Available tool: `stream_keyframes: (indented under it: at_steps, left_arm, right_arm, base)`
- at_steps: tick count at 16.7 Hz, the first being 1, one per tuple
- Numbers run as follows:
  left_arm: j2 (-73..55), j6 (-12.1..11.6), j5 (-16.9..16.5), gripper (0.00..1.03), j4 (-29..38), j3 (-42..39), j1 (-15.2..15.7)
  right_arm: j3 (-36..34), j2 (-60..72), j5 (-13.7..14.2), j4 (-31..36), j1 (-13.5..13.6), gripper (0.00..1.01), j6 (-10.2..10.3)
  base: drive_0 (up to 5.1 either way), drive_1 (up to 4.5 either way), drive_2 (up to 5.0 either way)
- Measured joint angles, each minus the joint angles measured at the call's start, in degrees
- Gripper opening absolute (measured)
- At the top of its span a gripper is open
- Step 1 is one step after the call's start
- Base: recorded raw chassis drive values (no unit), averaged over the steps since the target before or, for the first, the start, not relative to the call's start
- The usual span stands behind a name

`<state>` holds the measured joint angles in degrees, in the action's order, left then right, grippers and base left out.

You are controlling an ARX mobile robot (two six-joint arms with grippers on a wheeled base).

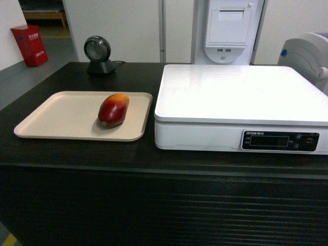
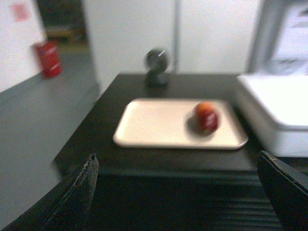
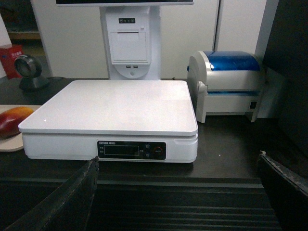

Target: Place dark red mango on scale at checkout

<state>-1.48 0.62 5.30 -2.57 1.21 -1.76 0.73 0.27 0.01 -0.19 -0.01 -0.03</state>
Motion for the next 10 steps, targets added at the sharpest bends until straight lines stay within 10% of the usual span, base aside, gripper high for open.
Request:
stream_keyframes:
  at_steps: [2, 4, 6, 10]
  left_arm:
    - [-14.67, 2.47, 24.74, 0.98, 4.90, 4.46, -14.75]
    - [-24.46, 2.19, 39.89, 0.98, 13.86, 7.54, -19.43]
    - [-33.70, 0.87, 35.32, 0.98, 22.53, 10.75, -16.55]
    - [-59.52, 0.55, 13.18, 0.98, 40.63, 20.04, -2.29]
  right_arm:
    - [0.00, 0.00, -0.07, 0.02, 0.00, 0.98, 0.00]
    - [0.00, 0.00, 0.00, -0.02, 0.00, 0.98, 0.00]
    - [0.00, 0.00, -0.02, 0.00, 0.00, 0.98, 0.00]
    - [0.00, 0.00, 0.00, -0.02, 0.00, 0.98, 0.00]
  base:
    - [0.0, 0.00, 0.0]
    - [0.0, 0.00, 0.0]
    - [0.0, 0.00, 0.0]
    - [0.0, 0.00, 0.0]
